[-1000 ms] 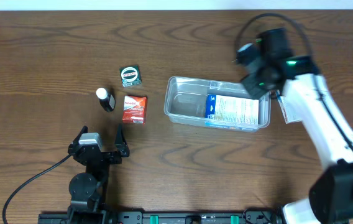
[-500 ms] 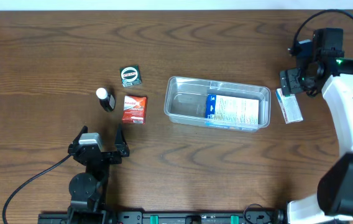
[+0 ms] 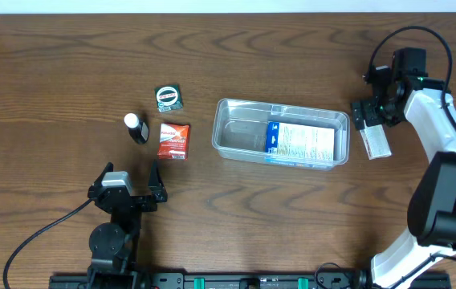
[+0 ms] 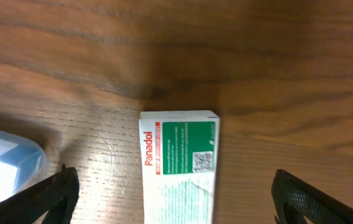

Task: Pack container
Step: 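Move right gripper to the white-green Panadol box and grasp it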

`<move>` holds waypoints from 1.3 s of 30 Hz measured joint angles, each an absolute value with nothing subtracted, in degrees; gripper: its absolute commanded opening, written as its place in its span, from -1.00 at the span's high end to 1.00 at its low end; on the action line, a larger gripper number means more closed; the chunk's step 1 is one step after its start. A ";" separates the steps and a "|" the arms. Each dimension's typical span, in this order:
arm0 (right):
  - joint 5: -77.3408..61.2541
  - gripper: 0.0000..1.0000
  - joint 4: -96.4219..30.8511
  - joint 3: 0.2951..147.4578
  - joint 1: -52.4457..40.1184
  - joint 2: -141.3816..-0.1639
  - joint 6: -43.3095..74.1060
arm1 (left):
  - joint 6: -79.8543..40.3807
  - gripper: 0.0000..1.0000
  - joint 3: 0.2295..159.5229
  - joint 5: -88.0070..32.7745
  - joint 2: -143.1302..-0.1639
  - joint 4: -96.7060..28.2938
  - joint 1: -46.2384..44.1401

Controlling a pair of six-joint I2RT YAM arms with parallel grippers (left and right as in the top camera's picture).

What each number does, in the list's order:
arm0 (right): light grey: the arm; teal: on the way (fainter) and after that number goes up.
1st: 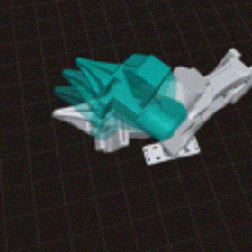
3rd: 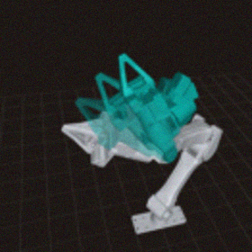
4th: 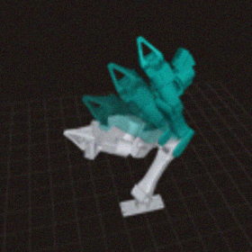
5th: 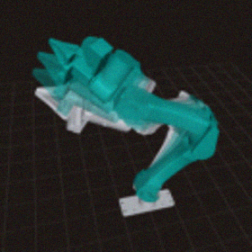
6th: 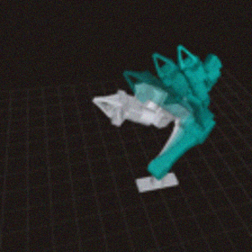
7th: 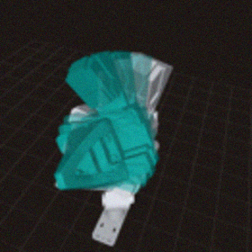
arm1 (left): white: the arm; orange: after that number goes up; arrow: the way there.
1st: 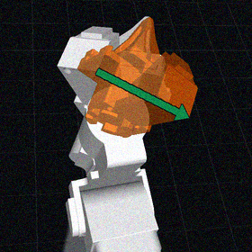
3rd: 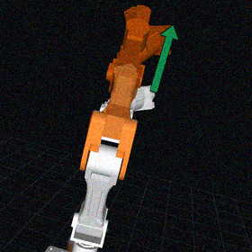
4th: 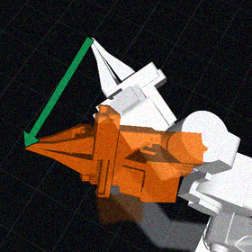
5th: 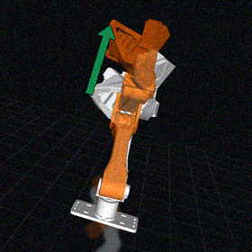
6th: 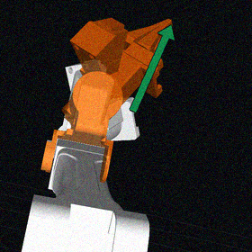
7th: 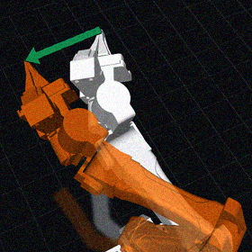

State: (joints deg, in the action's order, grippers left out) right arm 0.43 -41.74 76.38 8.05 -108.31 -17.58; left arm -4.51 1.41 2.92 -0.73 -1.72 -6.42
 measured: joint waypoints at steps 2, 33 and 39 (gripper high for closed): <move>0.38 -0.85 -42.00 76.38 8.51 -110.17 -17.52 | -4.51 -0.96 1.41 2.92 -0.73 -1.72 -6.42; 0.78 0.30 -48.27 76.42 11.33 -115.74 -15.59 | -4.51 -0.96 1.41 2.92 -0.73 -1.72 -6.42; 1.08 0.30 -49.93 78.70 11.33 -115.77 -15.59 | -4.51 -0.96 1.41 2.92 -0.73 -1.72 -6.42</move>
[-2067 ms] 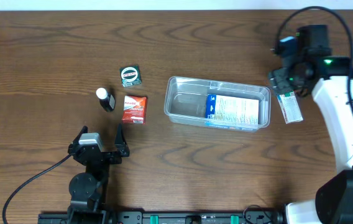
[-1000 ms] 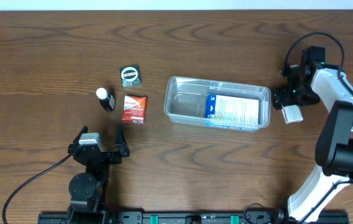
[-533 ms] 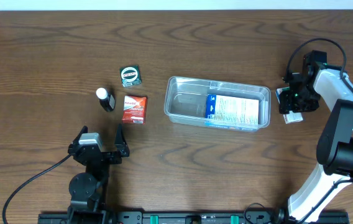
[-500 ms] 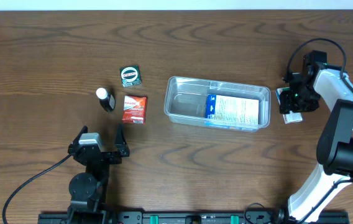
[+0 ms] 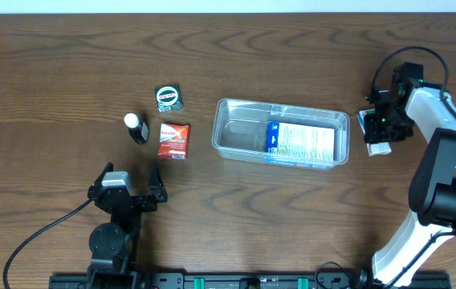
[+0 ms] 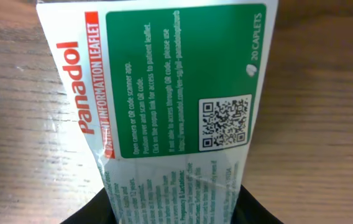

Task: Pack container
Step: 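Move right gripper to the white-green Panadol box and grasp it, then carry the Panadol box with right gripper over the container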

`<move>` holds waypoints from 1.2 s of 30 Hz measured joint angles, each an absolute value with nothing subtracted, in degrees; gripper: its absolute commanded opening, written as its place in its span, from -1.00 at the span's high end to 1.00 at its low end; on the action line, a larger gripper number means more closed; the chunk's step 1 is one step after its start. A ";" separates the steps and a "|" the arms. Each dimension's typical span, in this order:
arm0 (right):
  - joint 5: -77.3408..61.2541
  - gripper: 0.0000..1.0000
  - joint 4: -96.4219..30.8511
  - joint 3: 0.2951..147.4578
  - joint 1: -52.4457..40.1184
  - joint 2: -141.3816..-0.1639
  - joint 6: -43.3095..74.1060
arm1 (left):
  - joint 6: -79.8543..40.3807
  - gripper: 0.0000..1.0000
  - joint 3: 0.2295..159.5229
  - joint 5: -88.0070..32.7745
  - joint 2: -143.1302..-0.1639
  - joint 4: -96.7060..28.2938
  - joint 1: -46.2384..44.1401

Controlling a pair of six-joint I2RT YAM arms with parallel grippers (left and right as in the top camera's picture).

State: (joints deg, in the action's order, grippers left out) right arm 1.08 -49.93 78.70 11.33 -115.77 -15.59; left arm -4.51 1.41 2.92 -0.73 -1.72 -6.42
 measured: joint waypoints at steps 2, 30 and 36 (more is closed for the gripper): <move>1.08 0.30 -51.70 81.32 11.33 -115.77 -15.59 | -4.51 -0.96 1.41 2.92 -0.73 -1.72 -6.42; -9.41 0.17 -72.86 99.88 -13.43 -100.49 -31.70 | -4.51 -0.96 1.43 2.92 -0.73 -1.72 -6.42; -9.63 0.10 -70.26 91.90 -16.38 -100.49 -38.20 | -4.51 -0.96 1.41 2.92 -0.73 -1.72 -6.42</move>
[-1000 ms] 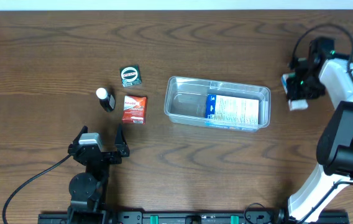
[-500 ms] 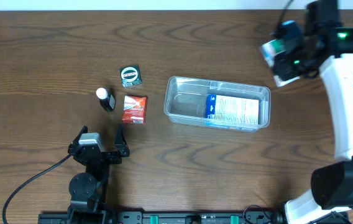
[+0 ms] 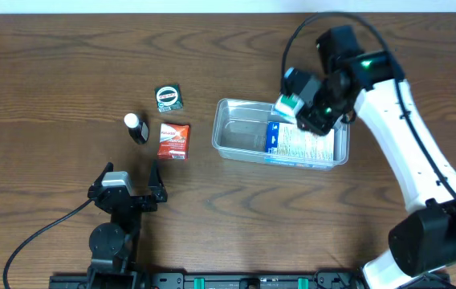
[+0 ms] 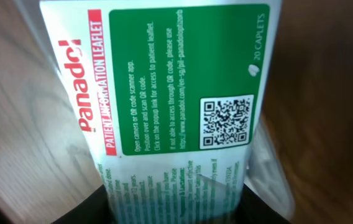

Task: Pack container
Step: 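Carry the Panadol box with right gripper over the container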

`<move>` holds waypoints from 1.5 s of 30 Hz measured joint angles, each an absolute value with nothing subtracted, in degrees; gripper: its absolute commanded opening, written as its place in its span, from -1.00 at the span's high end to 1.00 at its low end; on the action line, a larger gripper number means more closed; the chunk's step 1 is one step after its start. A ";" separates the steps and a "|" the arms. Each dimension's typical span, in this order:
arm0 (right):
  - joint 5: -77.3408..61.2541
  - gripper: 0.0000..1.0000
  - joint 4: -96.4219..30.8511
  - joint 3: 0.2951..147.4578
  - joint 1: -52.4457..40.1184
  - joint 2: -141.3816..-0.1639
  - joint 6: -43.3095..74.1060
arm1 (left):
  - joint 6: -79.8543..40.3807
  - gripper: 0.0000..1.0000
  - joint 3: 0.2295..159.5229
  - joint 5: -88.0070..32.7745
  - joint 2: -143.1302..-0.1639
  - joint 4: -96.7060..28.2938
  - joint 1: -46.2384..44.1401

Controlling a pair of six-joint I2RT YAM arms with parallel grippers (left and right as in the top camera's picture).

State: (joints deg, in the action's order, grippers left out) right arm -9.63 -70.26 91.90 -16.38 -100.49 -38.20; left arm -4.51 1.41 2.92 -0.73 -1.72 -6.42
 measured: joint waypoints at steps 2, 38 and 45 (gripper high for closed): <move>-8.75 0.08 -68.40 88.92 -16.29 -100.49 -39.75 | -4.51 -0.96 1.41 2.92 -0.73 -1.72 -6.42; -3.20 -0.07 -49.78 74.19 -12.80 -100.62 -51.88 | -4.51 -0.96 1.41 2.92 -0.73 -1.72 -6.42; -8.34 0.45 -49.04 74.11 -12.86 -100.62 -49.65 | -4.51 -0.96 1.41 2.92 -0.73 -1.72 -6.42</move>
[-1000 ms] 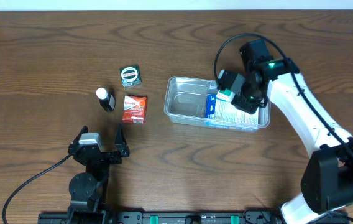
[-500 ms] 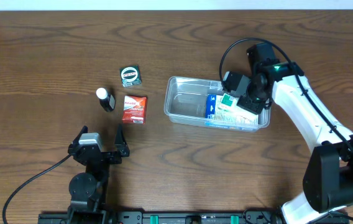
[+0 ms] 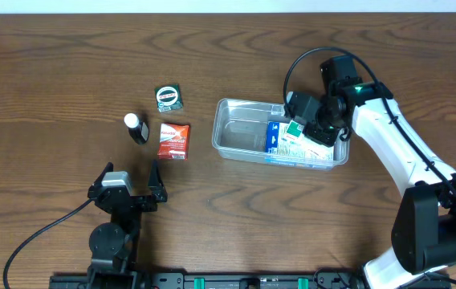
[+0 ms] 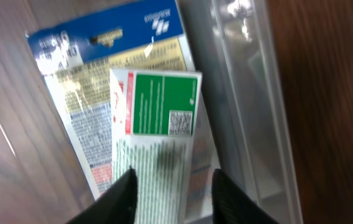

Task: Pack container
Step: 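Carry the Panadol box with right gripper over the container, then lower the Panadol box into the container beside the blue box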

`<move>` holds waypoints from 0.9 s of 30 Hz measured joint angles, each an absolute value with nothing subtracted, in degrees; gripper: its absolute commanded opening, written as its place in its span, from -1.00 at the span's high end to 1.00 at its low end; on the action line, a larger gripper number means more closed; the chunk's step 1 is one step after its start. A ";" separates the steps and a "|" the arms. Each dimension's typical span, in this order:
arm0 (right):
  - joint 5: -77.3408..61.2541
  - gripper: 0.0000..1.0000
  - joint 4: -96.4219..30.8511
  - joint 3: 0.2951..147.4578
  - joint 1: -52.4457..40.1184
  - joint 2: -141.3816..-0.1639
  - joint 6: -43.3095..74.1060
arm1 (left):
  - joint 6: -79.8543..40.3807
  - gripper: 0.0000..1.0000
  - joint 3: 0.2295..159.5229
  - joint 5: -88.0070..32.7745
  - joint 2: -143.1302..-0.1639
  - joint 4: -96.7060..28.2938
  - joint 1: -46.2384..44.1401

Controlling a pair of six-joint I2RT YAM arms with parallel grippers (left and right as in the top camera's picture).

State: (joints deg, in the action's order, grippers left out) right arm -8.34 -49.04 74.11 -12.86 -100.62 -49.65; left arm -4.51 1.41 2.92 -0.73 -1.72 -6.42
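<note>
A clear plastic container (image 3: 228, 103) stands mid-table. Inside it lies a blue-and-white packet (image 3: 288, 146), and on that packet rests the green-and-white Panadol box (image 4: 158, 112). Above the container's right half my right gripper (image 3: 307, 128) is open, with its fingers (image 4: 123, 196) either side of the box's near end and apart from it. The container's clear wall (image 4: 251, 93) runs along the right of the right wrist view. At the table's front left my left gripper (image 3: 128, 178) is open and holds nothing.
Left of the container lie a red box (image 3: 173, 140), a small dark bottle with a white cap (image 3: 136, 128) and a green-and-black square pack (image 3: 168, 97). The table's right side is bare wood.
The right gripper, then shut on the Panadol box above the container's far rim, has let it go. The box now lies on the packet in the container. The left arm is unmoved.
The Panadol box first lay on the table right of the container, with the right gripper open over it. Then the gripper was shut on the box there, later holding it over the container's far rim. Now the box rests inside and the gripper is open.
</note>
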 measured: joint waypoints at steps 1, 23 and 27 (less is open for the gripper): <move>-8.73 0.50 -48.75 74.11 -12.93 -100.62 -48.80 | -4.51 -0.96 1.41 2.92 -0.73 -1.72 -6.42; -14.61 0.97 -53.21 73.03 -16.38 -100.62 -18.55 | -4.51 -0.96 1.43 2.92 -0.73 -1.72 -6.42; -14.09 0.97 -53.04 72.01 -16.38 -100.62 -18.22 | -4.51 -0.96 1.41 2.92 -0.73 -1.74 -6.42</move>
